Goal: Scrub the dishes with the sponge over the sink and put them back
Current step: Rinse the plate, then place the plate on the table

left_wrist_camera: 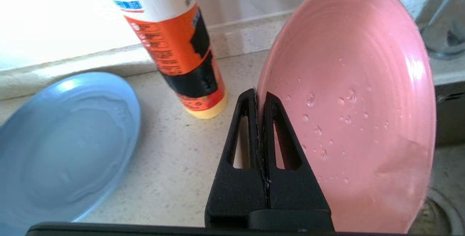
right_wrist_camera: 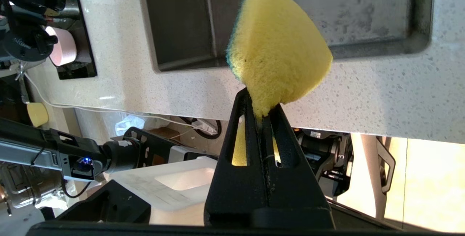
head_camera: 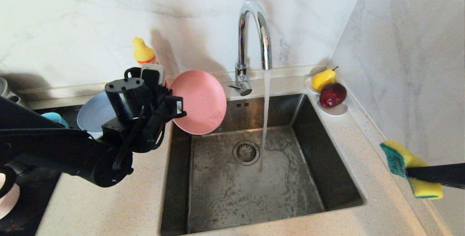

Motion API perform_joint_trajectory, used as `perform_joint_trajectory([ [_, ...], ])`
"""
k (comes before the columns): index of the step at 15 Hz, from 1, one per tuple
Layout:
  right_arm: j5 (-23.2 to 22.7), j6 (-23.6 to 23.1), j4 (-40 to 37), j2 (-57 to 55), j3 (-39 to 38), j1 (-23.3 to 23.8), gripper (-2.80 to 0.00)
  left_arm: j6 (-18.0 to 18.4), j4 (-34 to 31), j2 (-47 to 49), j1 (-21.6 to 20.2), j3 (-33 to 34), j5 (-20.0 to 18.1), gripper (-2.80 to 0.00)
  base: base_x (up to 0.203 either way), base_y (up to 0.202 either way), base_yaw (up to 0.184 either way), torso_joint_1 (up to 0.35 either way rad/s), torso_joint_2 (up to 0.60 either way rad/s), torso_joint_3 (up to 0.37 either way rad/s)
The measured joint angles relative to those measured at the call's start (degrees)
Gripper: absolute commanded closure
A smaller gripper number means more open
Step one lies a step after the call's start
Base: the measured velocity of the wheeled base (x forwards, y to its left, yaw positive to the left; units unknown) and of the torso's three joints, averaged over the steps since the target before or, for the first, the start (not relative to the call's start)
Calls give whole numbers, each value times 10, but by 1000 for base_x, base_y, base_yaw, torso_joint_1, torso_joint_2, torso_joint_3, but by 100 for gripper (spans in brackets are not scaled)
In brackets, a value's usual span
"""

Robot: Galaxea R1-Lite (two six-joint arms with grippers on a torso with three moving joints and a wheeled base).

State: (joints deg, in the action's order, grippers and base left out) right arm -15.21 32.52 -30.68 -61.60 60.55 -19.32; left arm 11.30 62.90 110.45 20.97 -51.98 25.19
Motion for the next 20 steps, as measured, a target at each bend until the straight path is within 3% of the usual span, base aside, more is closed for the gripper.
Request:
perform_joint_trajectory([
  [9, 0, 0, 0, 3, -2, 0, 0, 3, 1, -13, 0, 14, -11, 0, 0, 0, 0, 0, 0, 0],
  [12, 0, 0, 1, 3, -10, 0, 0, -8, -29, -25, -3, -5, -12, 0, 0, 0, 0, 0, 0, 0],
  [15, 0, -1, 17, -3, -26, 0, 0, -49, -146, -59, -23, -13, -12, 0, 0, 0, 0, 0, 0, 0],
  [17, -1, 0, 30, -5, -40, 0, 0, -111, -270, -95, -50, -39, -21, 0, 0, 0, 0, 0, 0, 0],
  [20, 0, 0, 32, 1, -61, 0, 0, -210, -495, -173, -135, -76, -90, 0, 0, 0, 0, 0, 0, 0],
])
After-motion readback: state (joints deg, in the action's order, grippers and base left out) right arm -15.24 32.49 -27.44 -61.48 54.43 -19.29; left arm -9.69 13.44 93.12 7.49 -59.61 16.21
